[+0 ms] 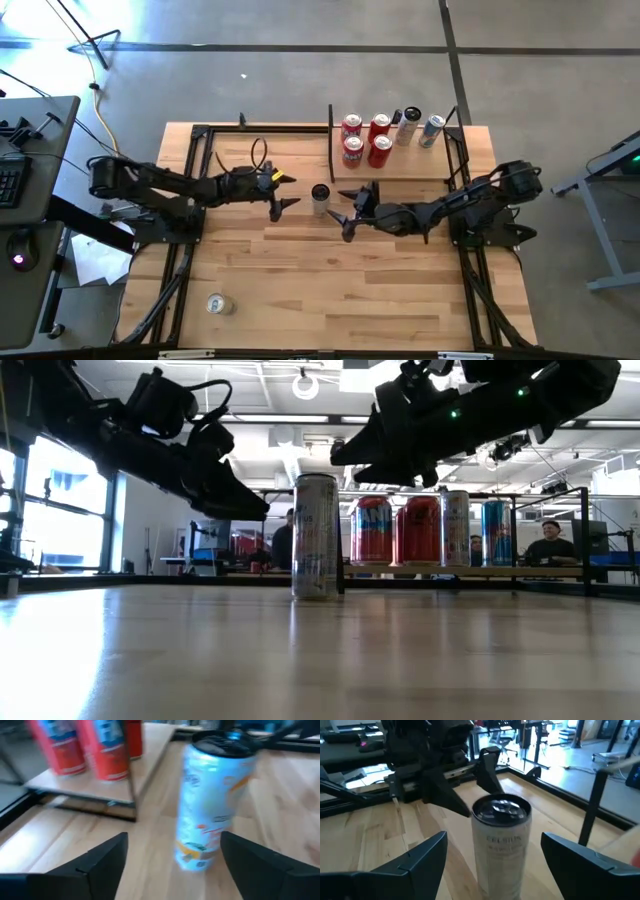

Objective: Place canned beverage on shelf
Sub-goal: Put the white yellow soda can on the shelf aligned with the white yellow soda can

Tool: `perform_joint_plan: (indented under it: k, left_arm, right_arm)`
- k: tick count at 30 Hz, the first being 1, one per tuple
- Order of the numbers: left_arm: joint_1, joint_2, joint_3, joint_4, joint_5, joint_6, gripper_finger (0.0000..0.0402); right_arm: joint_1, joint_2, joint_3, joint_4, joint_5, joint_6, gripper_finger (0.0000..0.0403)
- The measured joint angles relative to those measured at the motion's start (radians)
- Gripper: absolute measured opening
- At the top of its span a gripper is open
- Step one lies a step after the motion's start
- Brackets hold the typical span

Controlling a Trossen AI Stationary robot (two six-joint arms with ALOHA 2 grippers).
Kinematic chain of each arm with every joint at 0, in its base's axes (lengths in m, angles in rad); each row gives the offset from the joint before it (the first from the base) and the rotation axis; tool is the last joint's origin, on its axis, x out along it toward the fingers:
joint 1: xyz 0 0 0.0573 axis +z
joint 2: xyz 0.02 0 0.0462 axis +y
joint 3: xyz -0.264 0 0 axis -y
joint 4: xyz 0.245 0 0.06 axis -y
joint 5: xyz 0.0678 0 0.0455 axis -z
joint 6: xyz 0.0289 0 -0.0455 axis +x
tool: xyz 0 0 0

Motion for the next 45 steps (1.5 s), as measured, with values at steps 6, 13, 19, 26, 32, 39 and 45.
perform_joint_plan:
  k: [6,13,19,26,32,39,45]
  left_arm:
    - [0.0,0.144,-0.033,0.23,0.086,0.017,0.0232]
    - [-0.004,0.271,-0.03,0.4,0.154,0.016,0.0132]
    - [-0.026,0.342,0.018,0.418,0.213,0.014,0.0049]
    - [-0.065,0.415,0.096,0.419,0.213,0.024,0.0005]
    - [-0.107,0.361,0.072,0.34,0.212,0.024,0.0001]
    - [-0.052,0.26,-0.003,0.275,-0.079,0.027,0.0001]
    - [-0.005,0.312,0.047,0.282,-0.043,0.028,0.0]
  right_arm:
    - [0.002,0.0,0.0,-0.076,0.036,0.026,0.0307]
    - [0.002,0.0,0.0,-0.091,0.031,0.008,0.0307]
    - [0.002,0.0,0.0,-0.09,0.029,0.009,0.0307]
    - [-0.013,0.0,0.0,-0.09,-0.017,0.043,0.0307]
    - [-0.014,0.0,0.0,-0.09,-0.013,0.026,0.0307]
    - [-0.018,0.0,0.0,-0.09,-0.012,0.018,0.0307]
    - [-0.021,0.003,0.0,-0.064,-0.012,0.0,0.0307]
